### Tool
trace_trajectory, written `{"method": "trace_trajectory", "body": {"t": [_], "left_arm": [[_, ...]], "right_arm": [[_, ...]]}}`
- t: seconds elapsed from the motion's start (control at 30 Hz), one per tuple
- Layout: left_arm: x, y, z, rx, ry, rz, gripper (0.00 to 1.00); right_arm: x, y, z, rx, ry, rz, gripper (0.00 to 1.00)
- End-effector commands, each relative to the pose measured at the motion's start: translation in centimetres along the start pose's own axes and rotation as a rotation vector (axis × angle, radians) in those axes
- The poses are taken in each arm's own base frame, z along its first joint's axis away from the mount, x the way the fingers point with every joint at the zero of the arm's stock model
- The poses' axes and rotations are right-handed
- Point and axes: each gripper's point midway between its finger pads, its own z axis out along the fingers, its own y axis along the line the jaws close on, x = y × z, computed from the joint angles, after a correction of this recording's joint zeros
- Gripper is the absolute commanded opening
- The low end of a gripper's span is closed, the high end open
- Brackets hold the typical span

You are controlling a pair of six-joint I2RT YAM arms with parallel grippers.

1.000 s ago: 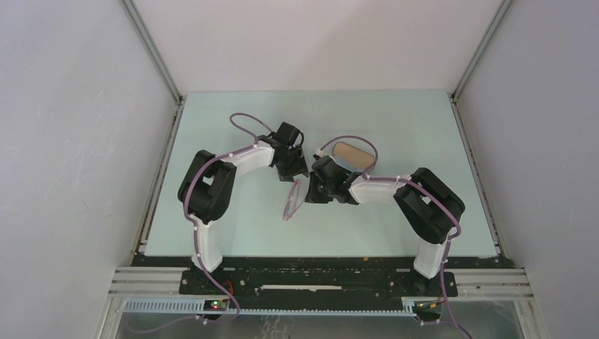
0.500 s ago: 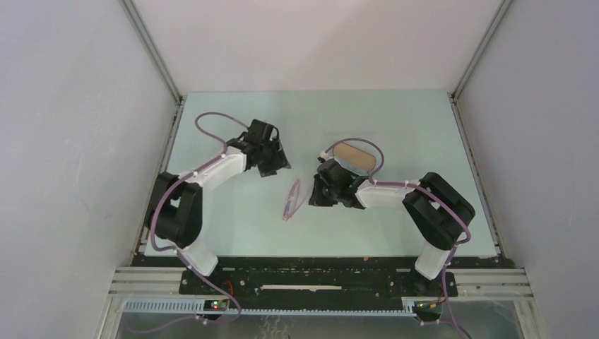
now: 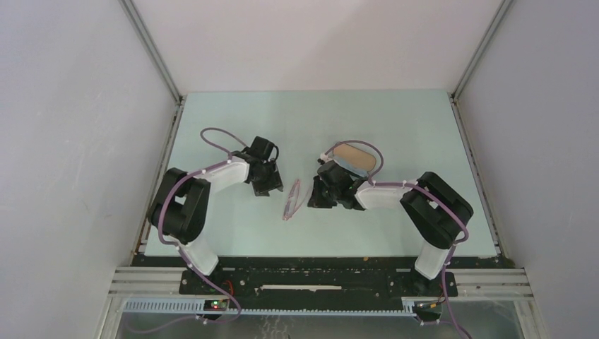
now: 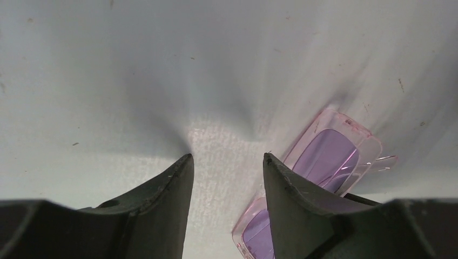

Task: Organize the sunglasses
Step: Fold the sunglasses at the center of the board.

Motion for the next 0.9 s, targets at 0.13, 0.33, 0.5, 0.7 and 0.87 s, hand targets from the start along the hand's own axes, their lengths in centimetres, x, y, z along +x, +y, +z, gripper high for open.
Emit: {"method": "trace_trajectory", "body": {"t": [0.13, 0.33, 0.5, 0.7, 0.87], "left_arm": [[3.1, -1.4, 1.4, 0.0, 0.09, 0.124, 0.54], [4.8, -3.3, 1.9, 0.028, 0.145, 0.159, 0.54], [5.5, -5.1, 2.1, 0.056, 0.161, 0.171, 0.53], [5.1, -5.1, 1.9, 0.037, 0.14, 0.172, 0.53], [4.3, -4.6, 1.4, 0.012, 0.103, 0.178, 0.53]], "right_arm": [[-0.6, 1.8, 1.0, -0.039, 0.004, -0.013, 0.2], [-1.2, 3.1, 1.8, -0.058, 0.011, -0.035, 0.2], [-2.3, 3.8, 2.0, -0.065, -0.009, -0.035, 0.2], [-2.8, 3.4, 1.3, -0.041, -0.017, -0.041, 0.19], [-2.5, 3.3, -0.1, -0.046, -0.018, -0.045, 0.19]]}}
